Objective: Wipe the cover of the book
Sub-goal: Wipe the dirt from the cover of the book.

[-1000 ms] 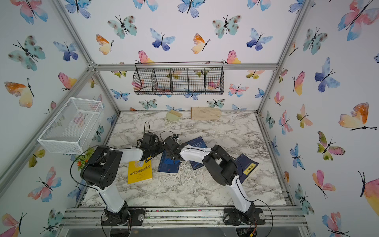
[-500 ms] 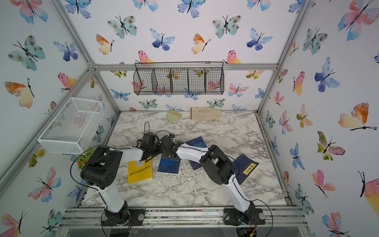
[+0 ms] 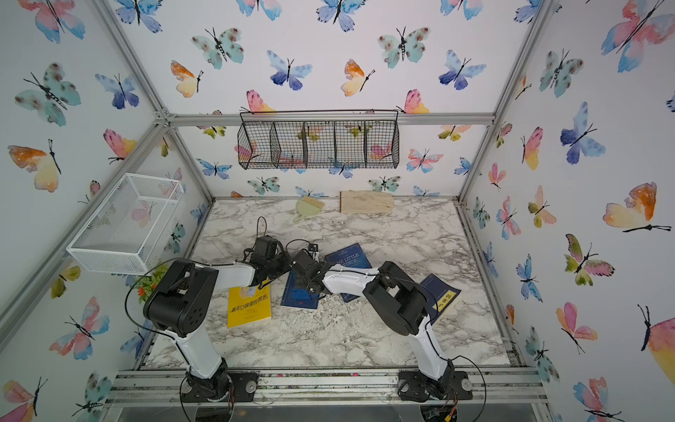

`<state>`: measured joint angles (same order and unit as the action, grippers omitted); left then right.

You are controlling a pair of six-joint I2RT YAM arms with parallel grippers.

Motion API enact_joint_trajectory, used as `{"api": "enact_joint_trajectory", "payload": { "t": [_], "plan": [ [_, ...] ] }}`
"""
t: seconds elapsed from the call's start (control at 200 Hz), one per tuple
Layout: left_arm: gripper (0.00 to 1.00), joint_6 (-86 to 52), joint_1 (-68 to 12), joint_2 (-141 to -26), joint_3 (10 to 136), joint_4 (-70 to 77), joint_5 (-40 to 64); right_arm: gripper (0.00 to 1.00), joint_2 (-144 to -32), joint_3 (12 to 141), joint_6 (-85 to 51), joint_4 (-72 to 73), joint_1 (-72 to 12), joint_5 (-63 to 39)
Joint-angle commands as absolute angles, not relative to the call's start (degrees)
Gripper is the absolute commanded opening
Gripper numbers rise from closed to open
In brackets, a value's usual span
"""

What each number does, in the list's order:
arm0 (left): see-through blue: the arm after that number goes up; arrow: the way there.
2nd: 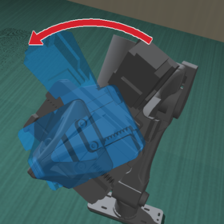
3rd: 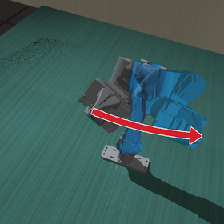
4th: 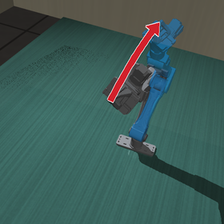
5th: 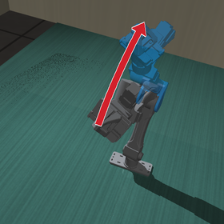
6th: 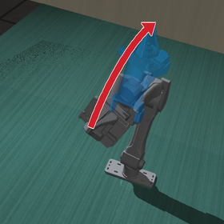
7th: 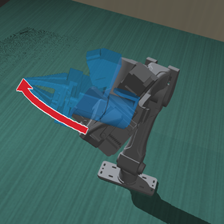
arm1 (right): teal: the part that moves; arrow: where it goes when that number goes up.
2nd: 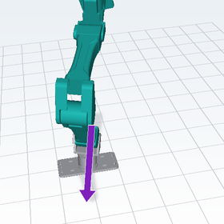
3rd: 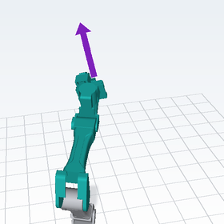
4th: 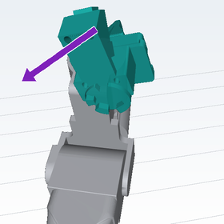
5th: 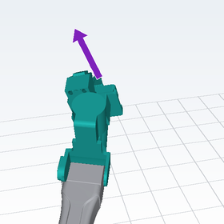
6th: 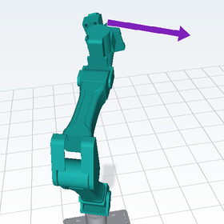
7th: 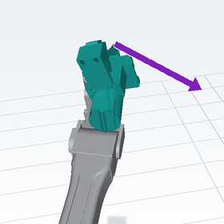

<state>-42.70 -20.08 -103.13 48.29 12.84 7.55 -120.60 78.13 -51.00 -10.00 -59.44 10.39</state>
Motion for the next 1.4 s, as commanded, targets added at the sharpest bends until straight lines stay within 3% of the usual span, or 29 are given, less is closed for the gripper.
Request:
{"api": "enact_joint_trajectory", "payload": {
  "t": [0.0,0.27,0.43,0.696,0.881,1.186,1.396],
  "plan": [
    [0.12,-42.55,-20.21,-103.91,46.56,7.62,8.79,0.01,-128.86,71.18,-52.49,-27.7,-61.58,5.48],
    [0.11,-42.57,-20.21,-104.04,46.33,7.95,8.64,0.01,-134.09,81.4,-46.14,-29.92,-49.41,5.14],
    [0.11,-42.5,-20.21,-104.16,46.57,7.69,8.7,0.01,-136.98,88.19,-44.08,-33.76,-48.34,7.47],
    [0.11,-42.54,-20.2,-104.29,46.58,7.74,8.71,0.01,-129.53,70.99,-51.76,-26.48,-57.77,5.65],
    [0.12,-42.66,-20.21,-104.94,46.61,8.01,9.21,0.01,-127.14,68.29,-54.85,-26.16,-64.01,3.38],
    [0.11,-42.55,-20.1,-104.06,46.23,8.25,8.7,0.01,-132.01,79.19,-45.89,-29.19,-49.67,5.88],
    [0.11,-42.6,-20.11,-104.06,46.14,8.33,8.83,0.01,-137.55,88.3,-43.08,-33.5,-48.08,8.05]
  ]
}}
